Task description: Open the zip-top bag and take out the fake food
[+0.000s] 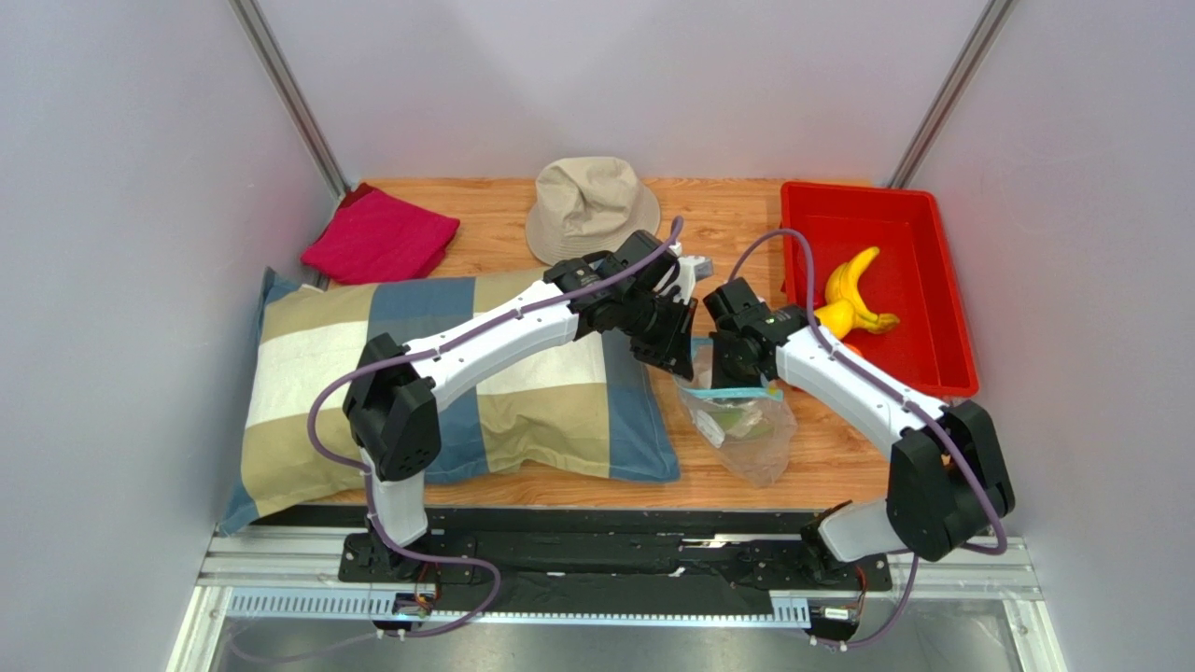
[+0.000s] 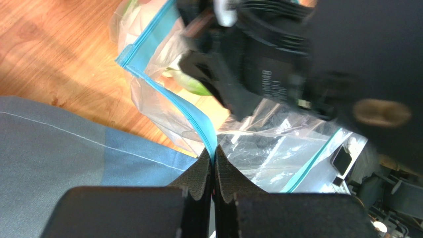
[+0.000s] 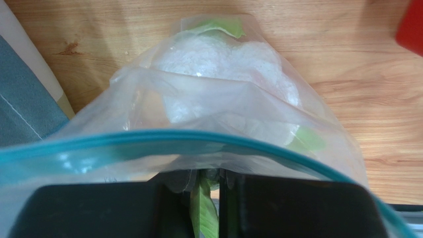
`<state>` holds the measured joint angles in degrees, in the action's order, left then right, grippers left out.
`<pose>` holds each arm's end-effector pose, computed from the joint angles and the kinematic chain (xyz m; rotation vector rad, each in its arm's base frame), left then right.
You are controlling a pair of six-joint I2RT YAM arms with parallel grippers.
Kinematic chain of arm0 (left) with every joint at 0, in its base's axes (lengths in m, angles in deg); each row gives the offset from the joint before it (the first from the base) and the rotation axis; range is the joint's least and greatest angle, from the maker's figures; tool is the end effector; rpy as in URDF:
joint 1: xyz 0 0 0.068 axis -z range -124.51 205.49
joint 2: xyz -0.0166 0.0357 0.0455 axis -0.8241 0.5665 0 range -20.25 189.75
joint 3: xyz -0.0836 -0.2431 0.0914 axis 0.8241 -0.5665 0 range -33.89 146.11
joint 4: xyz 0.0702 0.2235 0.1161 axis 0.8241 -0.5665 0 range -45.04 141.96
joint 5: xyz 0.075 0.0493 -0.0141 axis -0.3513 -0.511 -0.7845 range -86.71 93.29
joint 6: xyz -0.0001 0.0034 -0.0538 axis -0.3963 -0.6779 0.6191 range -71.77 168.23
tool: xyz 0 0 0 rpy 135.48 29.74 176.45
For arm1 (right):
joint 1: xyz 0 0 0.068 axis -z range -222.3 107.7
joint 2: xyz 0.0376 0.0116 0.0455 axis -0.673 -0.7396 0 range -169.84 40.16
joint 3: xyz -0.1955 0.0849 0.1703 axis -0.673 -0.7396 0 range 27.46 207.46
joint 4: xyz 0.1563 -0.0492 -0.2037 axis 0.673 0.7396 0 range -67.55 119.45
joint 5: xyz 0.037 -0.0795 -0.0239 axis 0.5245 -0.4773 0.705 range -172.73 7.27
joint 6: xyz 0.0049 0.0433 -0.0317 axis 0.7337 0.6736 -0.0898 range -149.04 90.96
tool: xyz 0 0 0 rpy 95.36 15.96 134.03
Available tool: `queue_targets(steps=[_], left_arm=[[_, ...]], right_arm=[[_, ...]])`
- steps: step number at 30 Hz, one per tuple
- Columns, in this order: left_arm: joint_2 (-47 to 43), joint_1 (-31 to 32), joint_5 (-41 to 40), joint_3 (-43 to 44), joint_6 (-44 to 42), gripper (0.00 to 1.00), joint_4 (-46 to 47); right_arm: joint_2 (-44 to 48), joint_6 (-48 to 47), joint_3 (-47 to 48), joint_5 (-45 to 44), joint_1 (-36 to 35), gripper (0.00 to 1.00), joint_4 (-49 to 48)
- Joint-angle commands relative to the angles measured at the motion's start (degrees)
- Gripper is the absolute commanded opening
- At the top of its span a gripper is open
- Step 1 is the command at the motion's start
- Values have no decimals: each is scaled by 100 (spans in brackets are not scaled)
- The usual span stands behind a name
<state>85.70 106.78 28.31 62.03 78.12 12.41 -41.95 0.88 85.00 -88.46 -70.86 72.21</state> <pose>0.2466 -0.3318 0.3029 0.7102 2.5843 -1.0897 0.2311 0.1217 0.2224 0.0535 2.8532 0.0670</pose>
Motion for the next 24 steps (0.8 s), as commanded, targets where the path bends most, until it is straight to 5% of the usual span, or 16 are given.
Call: queue_targets(steps=[1,15,24], left_arm=[[-92,30,74,50,-27,0,167],[-92,30,-67,155,70,0,255],[-224,118,-76,-82,332,0,430]], right_arm=[[526,-144,-94,-262,78,0,315],[1662,286,934,1557,140,0,869],[1856,1376,1480,1392,500,0,931]])
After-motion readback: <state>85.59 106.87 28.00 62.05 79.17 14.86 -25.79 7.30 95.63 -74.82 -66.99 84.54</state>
